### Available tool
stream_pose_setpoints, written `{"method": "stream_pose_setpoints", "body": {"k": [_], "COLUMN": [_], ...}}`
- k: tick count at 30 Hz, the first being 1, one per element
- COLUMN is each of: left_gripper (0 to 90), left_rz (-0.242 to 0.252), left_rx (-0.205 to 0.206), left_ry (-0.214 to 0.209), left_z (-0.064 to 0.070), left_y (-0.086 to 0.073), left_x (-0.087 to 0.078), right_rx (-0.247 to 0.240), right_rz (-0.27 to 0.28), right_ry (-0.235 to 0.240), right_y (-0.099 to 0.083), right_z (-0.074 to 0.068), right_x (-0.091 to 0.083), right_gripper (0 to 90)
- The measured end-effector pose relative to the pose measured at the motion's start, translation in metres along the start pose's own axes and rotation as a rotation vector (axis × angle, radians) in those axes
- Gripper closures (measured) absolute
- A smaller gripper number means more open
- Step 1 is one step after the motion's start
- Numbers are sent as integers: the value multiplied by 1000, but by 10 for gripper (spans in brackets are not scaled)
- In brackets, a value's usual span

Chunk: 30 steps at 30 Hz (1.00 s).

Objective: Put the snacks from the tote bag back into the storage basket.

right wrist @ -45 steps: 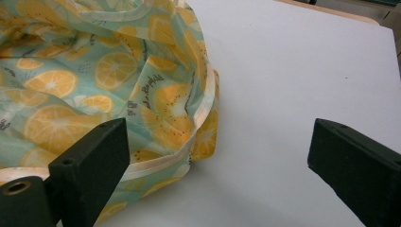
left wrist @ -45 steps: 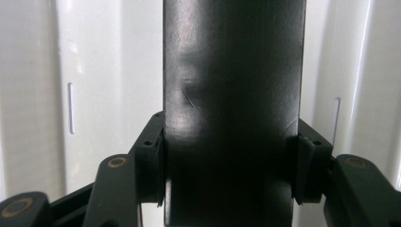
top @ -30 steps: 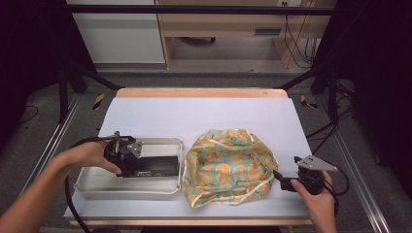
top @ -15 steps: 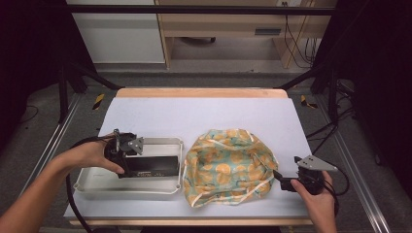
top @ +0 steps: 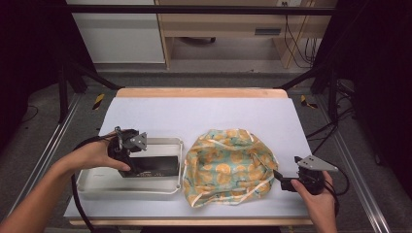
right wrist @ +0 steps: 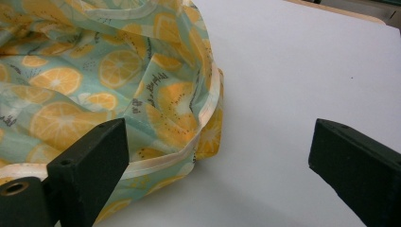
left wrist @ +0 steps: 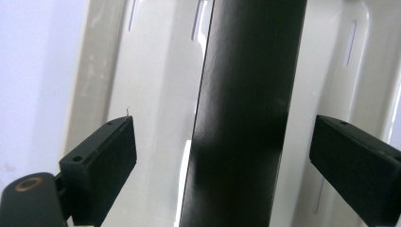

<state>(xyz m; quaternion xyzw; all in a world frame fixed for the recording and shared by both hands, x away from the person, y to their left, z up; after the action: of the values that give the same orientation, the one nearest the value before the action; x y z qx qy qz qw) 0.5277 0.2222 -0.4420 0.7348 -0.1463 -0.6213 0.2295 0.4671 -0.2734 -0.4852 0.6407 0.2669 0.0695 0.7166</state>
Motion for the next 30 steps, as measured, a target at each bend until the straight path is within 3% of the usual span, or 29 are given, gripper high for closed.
{"method": "stream_pose_setpoints", "body": {"k": [9,15,20,30], "left_gripper": [65,64,63,59], "left_rz": [43,101,150,224], "left_rx": [-38,-86,-130,-174], "left_ry": [64,105,169,242], "left_z": [5,8,6,10], "left_y": [14,26,36,49], "left_x": [-3,-8,-15,-21], "right_rx": [0,-1,-4,0], "right_rz": [1,3,6,9], "right_ry": [-2,-1,-1,-6], "right_y": [0,0,1,1], "right_z": [0,0,1,1], "right_x": [0,0,-1,-2], "right_gripper": [64,64,64,63]}}
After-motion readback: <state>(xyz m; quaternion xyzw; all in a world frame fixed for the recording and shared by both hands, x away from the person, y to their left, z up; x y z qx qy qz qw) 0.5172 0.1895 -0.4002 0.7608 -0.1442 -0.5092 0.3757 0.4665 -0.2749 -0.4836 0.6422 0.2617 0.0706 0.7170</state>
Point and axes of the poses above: each handheld gripper's, and its own axes: x roughly forward along the jaws, y roughly out of its top, z roughly to its right, the point moved 6 cm from there along x, roughly forward along the jaws, and after that the axes turned 14 degrees about z, right-handed, at the moved point
